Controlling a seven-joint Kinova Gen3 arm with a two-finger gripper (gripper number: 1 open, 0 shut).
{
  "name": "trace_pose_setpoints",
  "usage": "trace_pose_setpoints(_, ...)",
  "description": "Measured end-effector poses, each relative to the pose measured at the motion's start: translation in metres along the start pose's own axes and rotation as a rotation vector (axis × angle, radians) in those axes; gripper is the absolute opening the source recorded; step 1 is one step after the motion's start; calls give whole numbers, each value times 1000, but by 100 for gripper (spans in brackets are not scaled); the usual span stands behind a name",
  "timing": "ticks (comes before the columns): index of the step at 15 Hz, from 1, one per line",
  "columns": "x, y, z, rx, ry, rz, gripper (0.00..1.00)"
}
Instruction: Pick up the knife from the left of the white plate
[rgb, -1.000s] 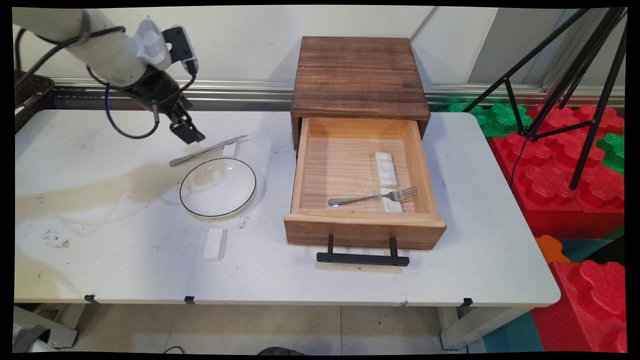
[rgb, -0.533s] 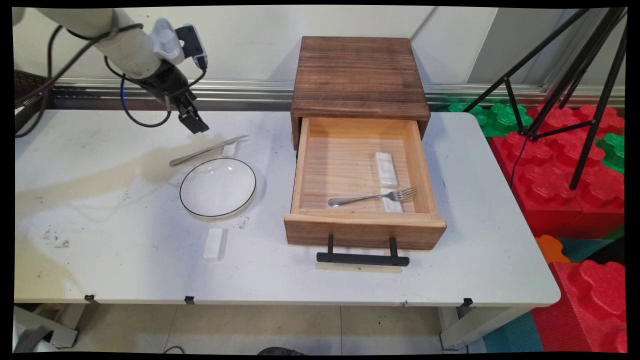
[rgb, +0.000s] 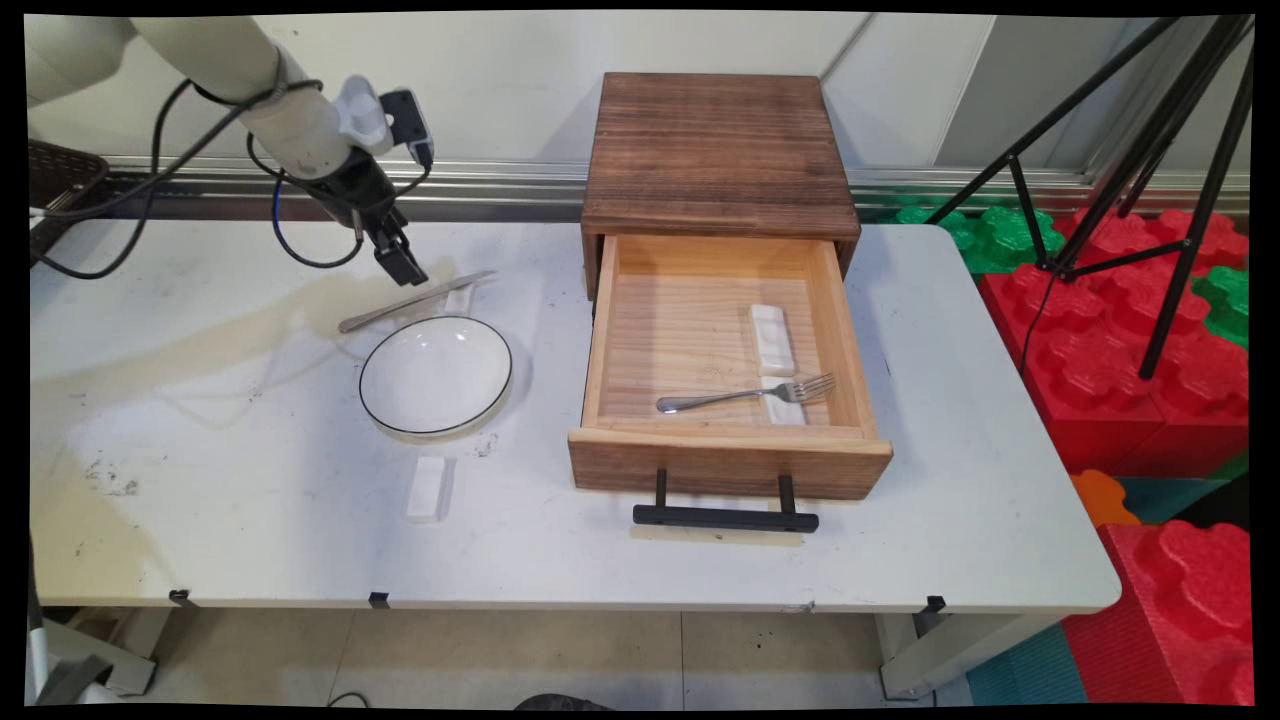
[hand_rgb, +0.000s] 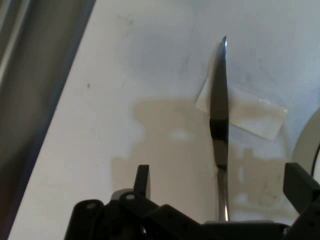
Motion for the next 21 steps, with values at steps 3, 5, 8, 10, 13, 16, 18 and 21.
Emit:
trace_pose_setpoints(3,-2,-7,18,-27,-14,5,100)
trace_pose_setpoints(5,-2,-10,27,-42,-20,9,100)
trace_pose_setpoints(8,-3,-15,39,-63,-27,14,100)
trace_pose_setpoints(10,-4,-19,46,-78,-33,16,100)
trace_pose_setpoints(13,-5,-24,57,-95,-42,22,100)
trace_pose_setpoints(16,-5,-27,64,-109,-48,24,100)
trace_pose_setpoints(18,-5,-29,70,-121,-53,25,100)
trace_pose_setpoints(21,-5,-31,75,-135,-57,25,100)
